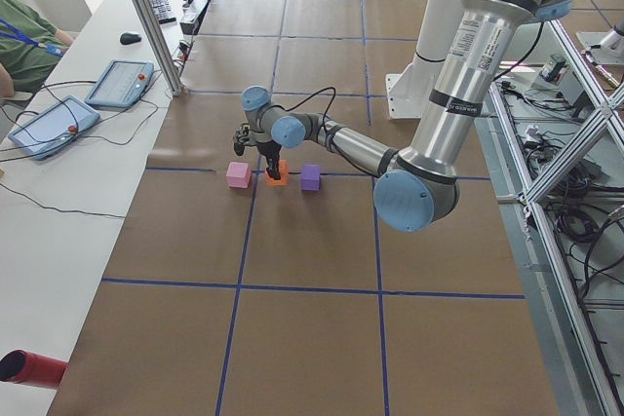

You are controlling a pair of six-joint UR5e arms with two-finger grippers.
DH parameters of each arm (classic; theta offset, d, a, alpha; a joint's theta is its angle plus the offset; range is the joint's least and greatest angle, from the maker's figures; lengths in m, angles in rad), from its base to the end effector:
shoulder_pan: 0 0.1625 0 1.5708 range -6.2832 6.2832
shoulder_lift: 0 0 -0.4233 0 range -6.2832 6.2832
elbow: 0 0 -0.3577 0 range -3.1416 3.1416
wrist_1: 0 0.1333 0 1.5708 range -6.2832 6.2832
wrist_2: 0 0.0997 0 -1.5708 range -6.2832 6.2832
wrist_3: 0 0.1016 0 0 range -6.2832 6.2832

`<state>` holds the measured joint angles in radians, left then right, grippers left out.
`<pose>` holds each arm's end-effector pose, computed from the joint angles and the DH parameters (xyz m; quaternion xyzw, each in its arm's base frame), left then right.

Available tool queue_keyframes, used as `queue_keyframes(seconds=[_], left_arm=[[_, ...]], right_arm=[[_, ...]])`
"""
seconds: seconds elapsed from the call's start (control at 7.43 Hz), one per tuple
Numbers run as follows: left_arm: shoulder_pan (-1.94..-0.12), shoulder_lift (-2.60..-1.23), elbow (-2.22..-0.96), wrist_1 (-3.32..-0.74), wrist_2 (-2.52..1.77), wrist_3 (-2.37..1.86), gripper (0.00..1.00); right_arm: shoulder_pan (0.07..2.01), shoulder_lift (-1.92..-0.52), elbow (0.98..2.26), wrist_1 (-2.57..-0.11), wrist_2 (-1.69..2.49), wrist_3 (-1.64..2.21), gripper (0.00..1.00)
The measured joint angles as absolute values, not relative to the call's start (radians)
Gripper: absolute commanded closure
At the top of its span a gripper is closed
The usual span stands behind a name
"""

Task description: Arrange blocks in a line

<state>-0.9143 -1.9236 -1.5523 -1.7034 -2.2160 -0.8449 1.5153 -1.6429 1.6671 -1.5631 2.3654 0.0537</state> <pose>0.3150 -0.5271 0.4700 -0.0500 0.3752 -0.0138 0.9255 0.0369 -0.4317 0.6440 -0.0064 -0.3871 -0.0070 0.9220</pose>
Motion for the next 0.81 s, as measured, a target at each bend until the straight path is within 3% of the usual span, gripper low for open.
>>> queue_keyframes(seconds=[0.54, 0.81], left_arm=[[-0.916, -1.923, -1.552, -1.720, -2.216, -0.844, 0.00], [-0.956, -1.923, -1.629, -1.705, -2.213, -0.823, 0.00]], right_arm=[[1.516, -1.643, 1.667, -1.563, 2.365, 0.054, 0.00], [1.515, -1.643, 1.667, -1.563, 2.365, 0.054, 0.00]])
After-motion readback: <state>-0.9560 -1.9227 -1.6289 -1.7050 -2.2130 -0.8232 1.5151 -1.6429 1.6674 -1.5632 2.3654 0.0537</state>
